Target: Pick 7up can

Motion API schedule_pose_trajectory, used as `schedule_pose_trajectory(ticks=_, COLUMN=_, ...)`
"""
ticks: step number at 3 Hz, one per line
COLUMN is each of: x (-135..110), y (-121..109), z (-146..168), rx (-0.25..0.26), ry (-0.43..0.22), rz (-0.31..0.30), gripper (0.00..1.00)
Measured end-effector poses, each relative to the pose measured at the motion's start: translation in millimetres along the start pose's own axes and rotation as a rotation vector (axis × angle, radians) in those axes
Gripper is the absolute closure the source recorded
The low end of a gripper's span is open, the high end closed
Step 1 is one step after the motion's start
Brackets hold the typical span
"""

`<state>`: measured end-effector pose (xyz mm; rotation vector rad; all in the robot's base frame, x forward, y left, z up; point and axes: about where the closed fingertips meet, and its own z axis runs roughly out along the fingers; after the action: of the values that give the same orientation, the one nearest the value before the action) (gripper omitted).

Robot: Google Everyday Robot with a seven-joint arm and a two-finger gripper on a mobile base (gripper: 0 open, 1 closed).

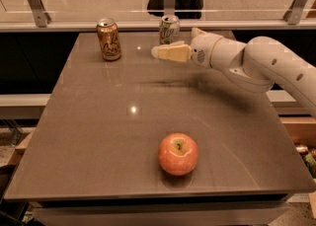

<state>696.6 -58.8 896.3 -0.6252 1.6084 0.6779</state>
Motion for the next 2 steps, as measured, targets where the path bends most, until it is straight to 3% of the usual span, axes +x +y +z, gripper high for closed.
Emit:
schedule_pose_trajectory(ticks=1, x=5, y=-25, z=16, rx=0.012, ry=0.003, rz=-0.007, gripper=0.00)
schedule_pose_trajectory(ticks=2, x=-1, y=-52, z=14, rx=0.075, ry=-0.009, rz=-0.033, gripper=0.00)
